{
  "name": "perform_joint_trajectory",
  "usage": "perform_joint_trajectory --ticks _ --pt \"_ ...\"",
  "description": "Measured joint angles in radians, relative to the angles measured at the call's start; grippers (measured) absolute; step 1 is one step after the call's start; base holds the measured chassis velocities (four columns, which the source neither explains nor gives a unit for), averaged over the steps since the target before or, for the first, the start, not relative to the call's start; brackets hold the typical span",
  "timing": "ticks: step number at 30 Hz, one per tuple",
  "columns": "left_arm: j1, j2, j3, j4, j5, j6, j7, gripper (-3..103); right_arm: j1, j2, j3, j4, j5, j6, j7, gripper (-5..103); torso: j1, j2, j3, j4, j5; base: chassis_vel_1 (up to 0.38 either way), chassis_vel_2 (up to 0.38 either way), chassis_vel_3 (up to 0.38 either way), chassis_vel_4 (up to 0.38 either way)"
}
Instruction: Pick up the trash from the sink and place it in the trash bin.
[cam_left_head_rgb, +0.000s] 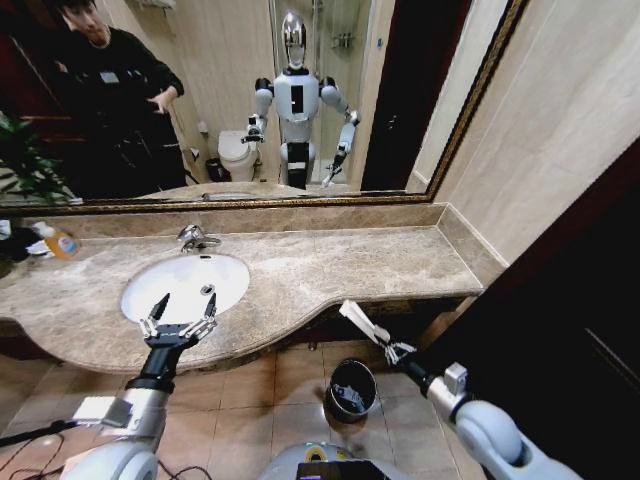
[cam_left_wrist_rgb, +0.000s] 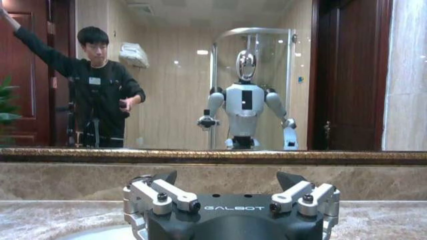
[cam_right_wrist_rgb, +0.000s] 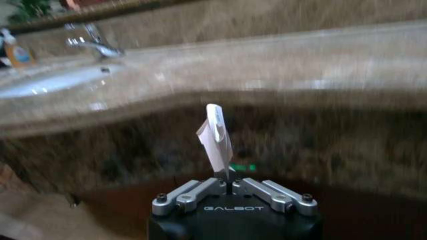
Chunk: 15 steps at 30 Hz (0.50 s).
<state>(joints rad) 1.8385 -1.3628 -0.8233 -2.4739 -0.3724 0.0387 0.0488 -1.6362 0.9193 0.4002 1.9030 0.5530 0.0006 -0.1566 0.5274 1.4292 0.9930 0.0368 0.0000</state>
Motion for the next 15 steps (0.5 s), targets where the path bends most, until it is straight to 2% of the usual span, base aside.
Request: perform_joint_trajectory --ticks 8,15 --pt "0.0 0.0 0.0 0.0 0.0 0.0 0.0 100 0.124 0.074 -0.11 -0.263 -0.037 -0.007 0.004 0 0.0 0.0 0.0 0.0001 -0.0001 0.0 0.0 0.0 0.0" --pt "0.0 0.0 0.0 0.0 0.0 0.0 0.0 100 0.171 0.126 -0.133 -0.386 -0.077 -0.029 -0.006 0 0.0 0.0 0.0 0.0001 -0.0001 0.0 0.0 0.0 0.0"
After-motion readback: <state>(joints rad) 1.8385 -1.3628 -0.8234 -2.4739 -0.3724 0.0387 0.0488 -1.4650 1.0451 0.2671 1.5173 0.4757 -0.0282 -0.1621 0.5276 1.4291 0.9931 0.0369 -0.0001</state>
